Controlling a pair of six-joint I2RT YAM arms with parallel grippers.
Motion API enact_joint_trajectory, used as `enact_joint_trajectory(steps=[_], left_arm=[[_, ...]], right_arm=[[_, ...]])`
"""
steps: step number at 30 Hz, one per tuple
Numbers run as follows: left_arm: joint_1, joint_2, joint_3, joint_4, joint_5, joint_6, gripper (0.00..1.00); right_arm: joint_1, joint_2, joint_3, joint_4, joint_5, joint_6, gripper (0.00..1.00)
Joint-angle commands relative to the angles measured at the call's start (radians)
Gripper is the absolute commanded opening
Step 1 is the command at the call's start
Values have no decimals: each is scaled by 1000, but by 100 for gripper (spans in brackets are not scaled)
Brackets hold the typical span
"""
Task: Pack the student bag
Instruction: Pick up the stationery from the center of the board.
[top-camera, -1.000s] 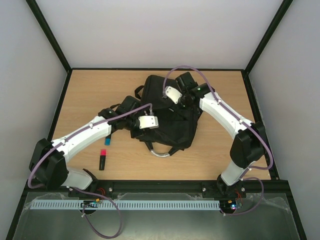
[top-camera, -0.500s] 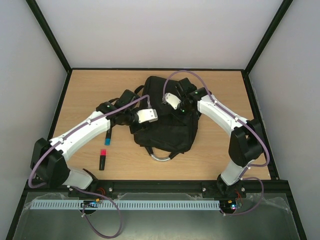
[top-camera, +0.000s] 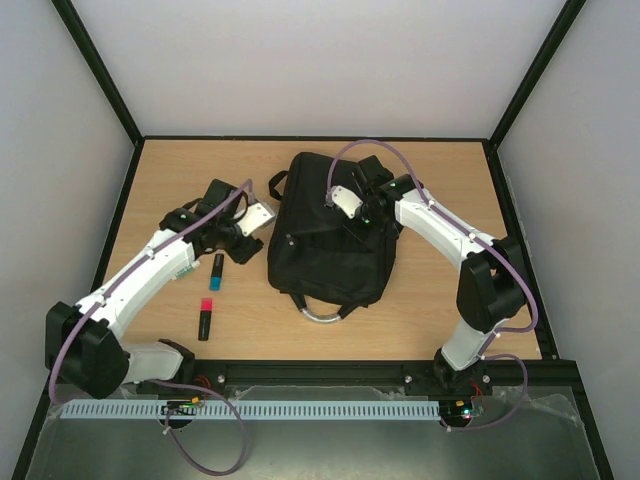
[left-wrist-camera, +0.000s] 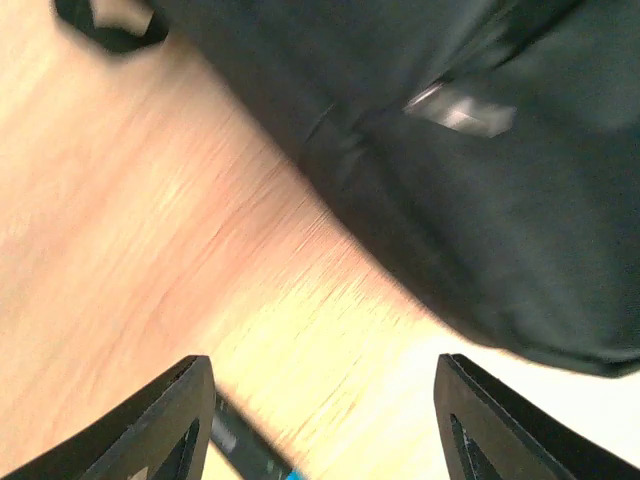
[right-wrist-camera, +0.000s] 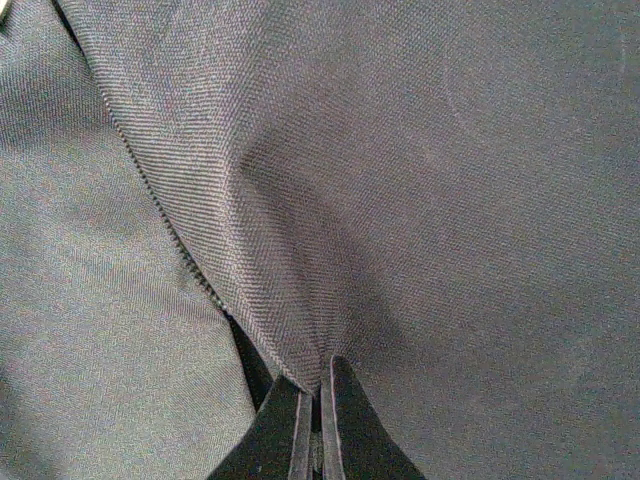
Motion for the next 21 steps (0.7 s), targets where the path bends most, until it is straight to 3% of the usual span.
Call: enact_joint_trajectory(steps=[1,6,9,11,15,21], left_arm=[[103,37,-40,-45,-114,-161,63],[264,120,-64,-71,-119,-224,60],[368,173,-68,-90,-54,-190,56],[441,194,-79,-93,8,-105,52],[565,208,-121,-119,68,233,52],[679,244,-169,-92,-6,524,52]], right_arm=[[0,13,-2,-48,-44,20,1],[0,15,1,-45,-49,22,1],[0,10,-2,-45,-47,22,1],[-1,5,-6,-46,-48,22,1],[0,-1,-14,-46,-47,22,1],[0,1,-13,-44,-56,24,1]])
